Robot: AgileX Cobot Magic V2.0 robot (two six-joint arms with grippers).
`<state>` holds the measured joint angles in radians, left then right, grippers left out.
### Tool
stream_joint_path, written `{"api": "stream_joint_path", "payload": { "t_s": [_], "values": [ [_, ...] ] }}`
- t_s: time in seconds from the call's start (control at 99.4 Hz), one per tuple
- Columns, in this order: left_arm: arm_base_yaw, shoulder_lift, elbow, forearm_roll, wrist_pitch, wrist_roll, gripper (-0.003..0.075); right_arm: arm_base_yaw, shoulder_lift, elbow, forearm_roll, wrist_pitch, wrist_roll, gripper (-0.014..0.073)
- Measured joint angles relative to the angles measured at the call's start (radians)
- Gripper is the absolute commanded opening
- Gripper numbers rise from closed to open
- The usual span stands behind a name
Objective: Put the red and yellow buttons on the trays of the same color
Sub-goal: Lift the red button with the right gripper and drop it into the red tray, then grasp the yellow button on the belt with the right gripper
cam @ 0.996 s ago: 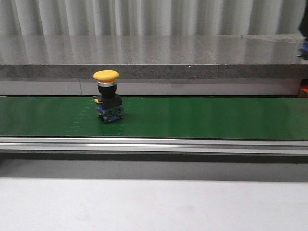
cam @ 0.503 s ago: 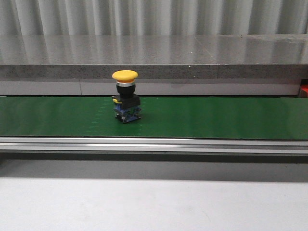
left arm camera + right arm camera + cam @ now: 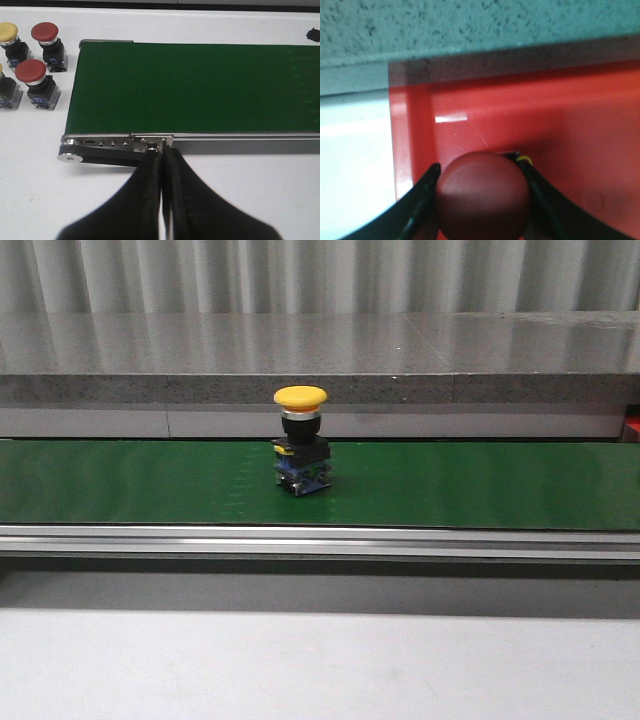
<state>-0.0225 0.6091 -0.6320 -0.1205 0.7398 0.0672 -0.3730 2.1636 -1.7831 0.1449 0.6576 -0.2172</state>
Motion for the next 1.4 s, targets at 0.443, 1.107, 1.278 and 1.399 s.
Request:
{"api": "stream_joint_path", "payload": {
  "t_s": [0.443,1.107,1.278,1.399],
  "values": [
    [0.0,0.0,0.0,0.0,0.0,0.001,-0.0019,0.0,0.039,-0.005,0.049,-0.006,0.0,0.0464],
    [0.0,0.0,0.0,0.0,0.0,0.001,-0.0019,0.0,-0.215,-0.091,0.051,0.232,-0.01,0.0547],
    [0.0,0.0,0.0,0.0,0.0,0.001,-0.0019,0.017,-0.412,0.111,0.076,0.229,-0.06,0.0547],
    [0.0,0.0,0.0,0.0,0.0,0.001,-0.0019,0.059,-0.563,0.267,0.083,0.224,-0.087,0.0547]
  ]
}}
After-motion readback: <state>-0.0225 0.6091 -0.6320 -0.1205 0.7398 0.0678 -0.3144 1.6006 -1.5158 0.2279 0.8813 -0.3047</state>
